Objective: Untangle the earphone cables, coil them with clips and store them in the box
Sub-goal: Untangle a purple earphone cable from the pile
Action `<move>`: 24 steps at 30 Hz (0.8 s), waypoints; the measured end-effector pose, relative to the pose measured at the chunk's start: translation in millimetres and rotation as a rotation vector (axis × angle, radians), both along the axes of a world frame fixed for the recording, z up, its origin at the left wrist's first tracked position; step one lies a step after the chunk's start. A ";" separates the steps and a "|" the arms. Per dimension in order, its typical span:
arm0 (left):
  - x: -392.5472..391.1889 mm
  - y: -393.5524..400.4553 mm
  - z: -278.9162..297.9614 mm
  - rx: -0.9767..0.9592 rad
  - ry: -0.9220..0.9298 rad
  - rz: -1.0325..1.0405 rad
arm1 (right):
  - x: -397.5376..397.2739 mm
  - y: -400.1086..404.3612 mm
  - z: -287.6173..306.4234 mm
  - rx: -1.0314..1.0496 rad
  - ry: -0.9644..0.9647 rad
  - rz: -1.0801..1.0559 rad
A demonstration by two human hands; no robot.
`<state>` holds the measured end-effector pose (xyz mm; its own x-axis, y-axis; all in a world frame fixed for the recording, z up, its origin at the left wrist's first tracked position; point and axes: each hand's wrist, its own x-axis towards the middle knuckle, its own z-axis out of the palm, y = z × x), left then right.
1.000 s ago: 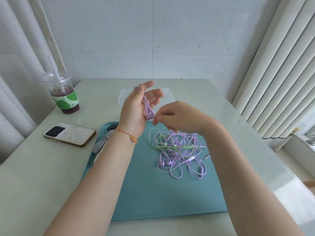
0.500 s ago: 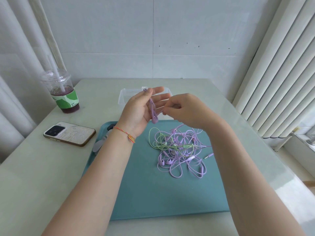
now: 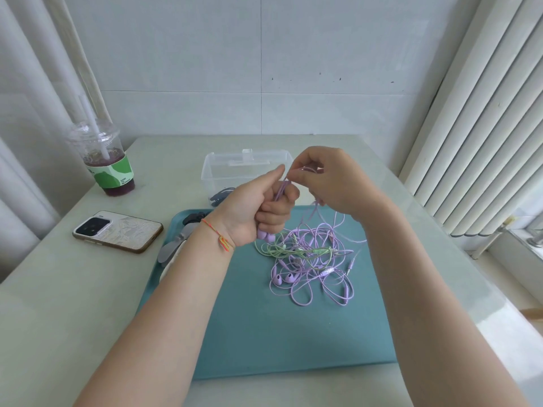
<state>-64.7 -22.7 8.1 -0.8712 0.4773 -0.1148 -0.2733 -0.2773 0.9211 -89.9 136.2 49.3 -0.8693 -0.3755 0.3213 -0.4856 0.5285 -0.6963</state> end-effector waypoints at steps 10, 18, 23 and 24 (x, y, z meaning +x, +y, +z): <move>-3.2 -6.0 7.1 0.661 0.002 -0.042 | -4.6 -13.5 -21.2 -0.036 -0.206 0.113; -2.9 -10.3 8.5 0.641 0.089 0.415 | 8.6 -20.3 -20.3 0.127 -0.407 0.273; -5.3 -12.4 6.8 0.524 0.206 0.547 | 10.4 -20.9 -17.5 0.238 -0.379 0.252; -6.0 -13.0 6.2 0.514 0.213 0.572 | 11.7 -21.4 -17.1 0.259 -0.381 0.256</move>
